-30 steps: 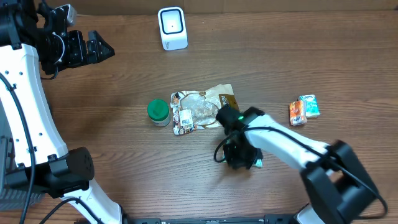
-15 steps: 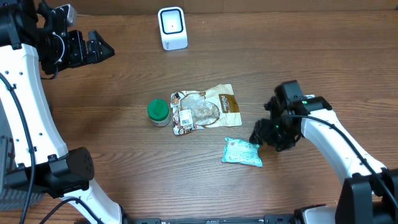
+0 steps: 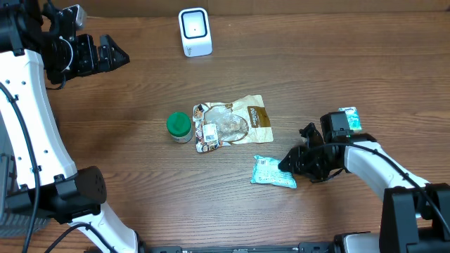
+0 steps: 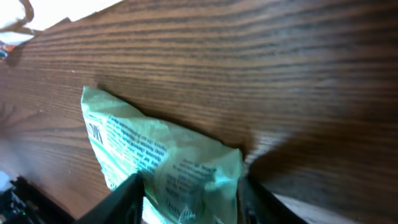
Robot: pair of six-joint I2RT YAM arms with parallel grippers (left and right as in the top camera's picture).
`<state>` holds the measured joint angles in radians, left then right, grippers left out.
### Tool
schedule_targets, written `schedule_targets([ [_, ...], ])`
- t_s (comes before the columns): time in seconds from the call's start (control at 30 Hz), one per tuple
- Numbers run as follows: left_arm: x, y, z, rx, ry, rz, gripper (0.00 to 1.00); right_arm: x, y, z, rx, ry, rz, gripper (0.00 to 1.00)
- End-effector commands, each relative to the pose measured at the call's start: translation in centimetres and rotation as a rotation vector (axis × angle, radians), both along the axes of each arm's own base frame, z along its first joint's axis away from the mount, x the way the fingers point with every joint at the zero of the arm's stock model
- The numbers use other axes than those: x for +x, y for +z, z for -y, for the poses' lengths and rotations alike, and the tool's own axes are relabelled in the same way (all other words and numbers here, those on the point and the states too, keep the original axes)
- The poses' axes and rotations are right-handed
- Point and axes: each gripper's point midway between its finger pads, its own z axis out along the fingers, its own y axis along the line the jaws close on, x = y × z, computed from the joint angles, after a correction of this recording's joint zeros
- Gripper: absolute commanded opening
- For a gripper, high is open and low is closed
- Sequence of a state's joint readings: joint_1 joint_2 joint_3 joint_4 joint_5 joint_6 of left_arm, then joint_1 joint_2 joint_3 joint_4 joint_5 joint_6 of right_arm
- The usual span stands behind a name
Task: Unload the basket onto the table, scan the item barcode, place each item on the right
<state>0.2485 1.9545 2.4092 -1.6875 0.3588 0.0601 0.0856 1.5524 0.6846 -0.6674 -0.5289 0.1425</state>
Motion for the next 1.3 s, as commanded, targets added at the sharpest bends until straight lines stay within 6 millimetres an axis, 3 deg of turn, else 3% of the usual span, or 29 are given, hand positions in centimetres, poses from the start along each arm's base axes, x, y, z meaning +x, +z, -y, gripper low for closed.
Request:
schedule_targets([
  [0.0,-0.1,0.5,0.2,0.014,-0.022,0.017,1.0,-0.5,-1.0,0.0,0.004,-0.059,-0.05,0.41],
  [0.17,-0.1,0.4,0.2,0.014,-0.022,0.017,0.99,-0.7,-2.3,0.0,0.002,-0.081,-0.097,0.28],
  [0.33,-0.1,0.5,0.2,0.014,-0.022,0.017,0.99,-0.4,-2.7,-0.5,0.034,-0.078,-0.099,0.04],
  [0.6,-0.1,0.4,0.2,0.014,-0.022,0.017,1.0,1.0,-0.3,-2.4,0.179,-0.059,-0.047,0.04],
  [0.7,-0.1,0.5,0.2,0.014,-0.022,0.017,1.0,2.0,2.2,-3.0,0.217,-0.042,-0.003,0.04],
  [1.13,-0.1,0.5,0.2,0.014,-0.022,0.017,1.0,3.6,16.8,-3.1,0.215,0.095,0.225,0.04],
  [1.27,-0.1,0.5,0.2,0.014,-0.022,0.017,1.0,3.6,19.6,-3.1,0.192,0.11,0.293,0.04],
])
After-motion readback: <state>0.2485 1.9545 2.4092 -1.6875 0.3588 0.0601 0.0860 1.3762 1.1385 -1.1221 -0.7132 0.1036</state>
